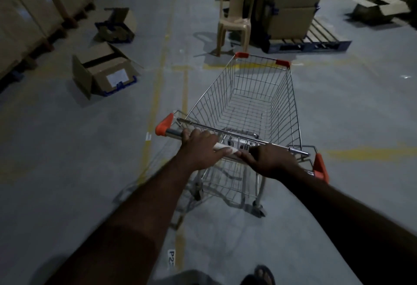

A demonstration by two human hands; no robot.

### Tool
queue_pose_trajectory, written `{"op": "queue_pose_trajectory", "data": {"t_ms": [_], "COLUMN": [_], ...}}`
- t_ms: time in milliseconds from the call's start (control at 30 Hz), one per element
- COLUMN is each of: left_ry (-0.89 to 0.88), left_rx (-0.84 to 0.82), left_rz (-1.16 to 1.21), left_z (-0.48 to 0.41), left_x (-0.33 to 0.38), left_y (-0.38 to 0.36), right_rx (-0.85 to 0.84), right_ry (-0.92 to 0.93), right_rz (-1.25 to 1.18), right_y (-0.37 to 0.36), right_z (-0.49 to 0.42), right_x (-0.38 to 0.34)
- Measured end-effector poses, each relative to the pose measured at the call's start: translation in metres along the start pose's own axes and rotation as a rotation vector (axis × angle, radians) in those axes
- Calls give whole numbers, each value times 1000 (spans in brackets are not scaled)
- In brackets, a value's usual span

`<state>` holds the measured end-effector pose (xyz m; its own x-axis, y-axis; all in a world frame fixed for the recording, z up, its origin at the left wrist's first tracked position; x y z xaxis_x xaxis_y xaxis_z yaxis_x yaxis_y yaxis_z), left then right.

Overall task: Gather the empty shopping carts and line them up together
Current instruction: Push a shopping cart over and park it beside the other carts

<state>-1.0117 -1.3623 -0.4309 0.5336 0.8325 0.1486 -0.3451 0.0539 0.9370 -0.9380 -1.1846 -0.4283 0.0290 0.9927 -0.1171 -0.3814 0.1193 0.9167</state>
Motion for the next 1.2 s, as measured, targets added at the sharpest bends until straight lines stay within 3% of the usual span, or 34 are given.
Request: {"op": "queue_pose_trajectory", "data": {"t_ms": [700, 1200], "left_ry": [-2, -188], "left_rx": [-95, -105], "left_rz": [-7, -8], "left_z": [-192, -340], "left_x": [-83, -119], "left_y": [87, 134], "right_rx": [83, 107], "right_ry": [-103, -242], "right_rz": [-90, -199], "right_y": [75, 123], "right_z": [-179, -285], "right_x": [16, 48]}}
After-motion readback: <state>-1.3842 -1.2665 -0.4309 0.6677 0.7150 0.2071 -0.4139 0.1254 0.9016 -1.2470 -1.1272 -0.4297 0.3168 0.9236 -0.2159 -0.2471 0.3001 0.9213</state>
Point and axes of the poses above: each hand's wrist, its own z-axis away from the middle knuckle, its own y-axis out of the back of the hand, x = y × z, the point moved 6 cm from there along -z, towards the middle knuckle, and after that the axes turned 11 degrees about -x, right-handed, at the moved point
